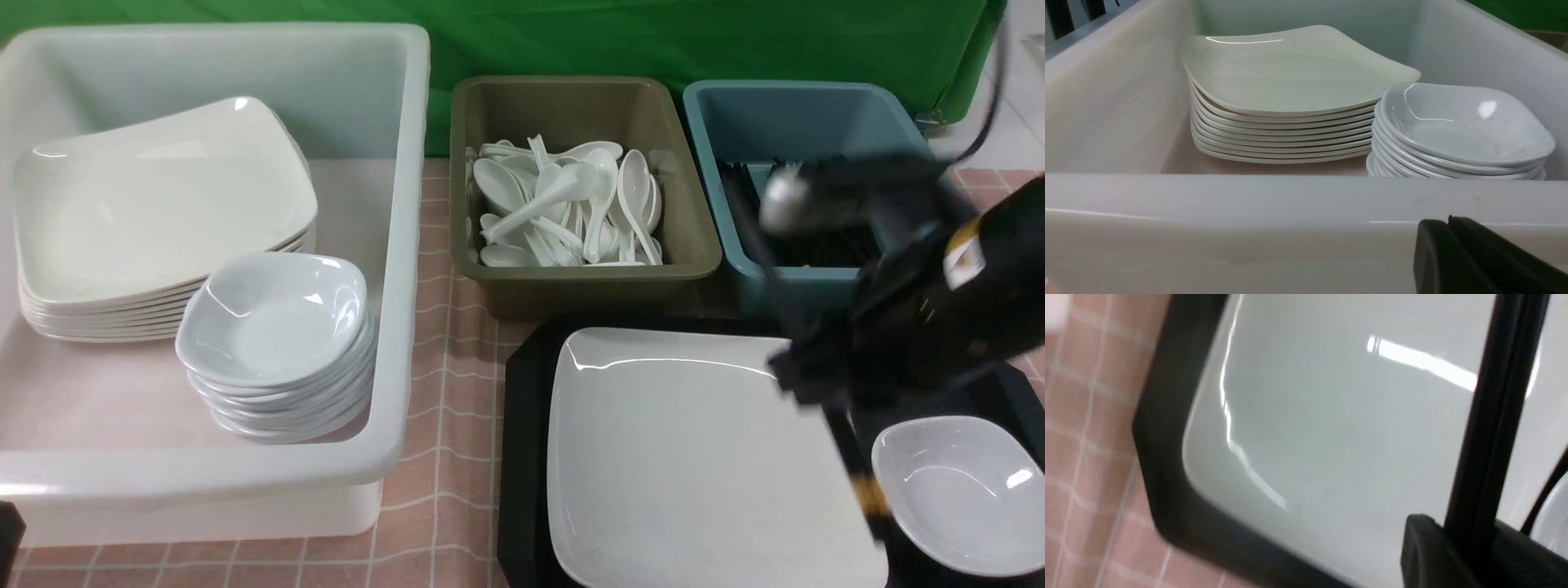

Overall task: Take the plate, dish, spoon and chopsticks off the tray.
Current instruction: Use the right arm to put the chopsticks into the small storage box on the right, then use the right arm to grab a small plate from the dinner plate

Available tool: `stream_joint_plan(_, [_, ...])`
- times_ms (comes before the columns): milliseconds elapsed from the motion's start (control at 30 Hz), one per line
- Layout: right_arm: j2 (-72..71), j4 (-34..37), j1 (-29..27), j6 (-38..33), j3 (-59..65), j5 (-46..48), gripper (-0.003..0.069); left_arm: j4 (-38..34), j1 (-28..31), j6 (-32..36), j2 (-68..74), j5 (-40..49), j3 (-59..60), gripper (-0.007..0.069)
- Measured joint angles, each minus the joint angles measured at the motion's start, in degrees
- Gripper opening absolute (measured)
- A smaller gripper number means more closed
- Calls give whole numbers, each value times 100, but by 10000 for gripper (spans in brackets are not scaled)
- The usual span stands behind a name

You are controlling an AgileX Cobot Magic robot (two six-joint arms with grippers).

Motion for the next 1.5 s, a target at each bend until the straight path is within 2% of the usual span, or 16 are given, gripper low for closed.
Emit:
stream_joint_plan(200, [188,-153,-1267,24,-338,-2402,167,0,0,0,0,0,0,4])
stream_joint_plan(300, [701,-159,-1702,42,-662,-3136,167,0,0,0,0,0,0,4])
stream_joint_plan(433, [1783,-165,-2040,54,-1481,-3717,167,0,0,0,0,0,0,4])
stream_joint_plan(633, [3115,-165,-2136,54,-2363,-4219,174,0,0,0,0,0,0,4])
stream_joint_plan(700, [3462,-165,-2136,64,-2507,-4228,206,0,0,0,0,0,0,4])
stream_joint_plan(767, [3650,-165,-2136,230,-2542,-4181,291,0,0,0,0,0,0,4])
stream_joint_plan(800, [3660,-165,-2136,246,-2542,-4172,300,0,0,0,0,0,0,4])
stream_joint_plan(833, [3696,-165,-2136,408,-2561,-3985,366,0,0,0,0,0,0,4])
stream_joint_plan(900, [3651,-165,-2136,505,-2662,-3658,414,0,0,0,0,0,0,4])
stream_joint_plan(967, [3549,-165,-2136,484,-2758,-3264,424,0,0,0,0,0,0,4])
stream_joint_plan(1033, [3171,-165,-2136,171,-3031,-2239,379,0,0,0,0,0,0,4])
stream_joint_plan(1067, [3134,-171,-2136,128,-3052,-2146,371,0,0,0,0,0,0,4])
stream_joint_plan(1133, [2499,-170,-2136,-444,-3274,-849,241,0,0,0,0,0,0,4])
stream_joint_plan(1267, [1663,-176,-2136,-703,-3352,1199,56,0,0,0,0,0,0,4])
stream_joint_plan(1333, [1301,-163,-2136,-735,-3210,1901,30,0,0,0,0,0,0,4])
stream_joint_plan(1500, [357,76,-2136,-694,-1933,1905,30,0,0,0,0,0,0,4])
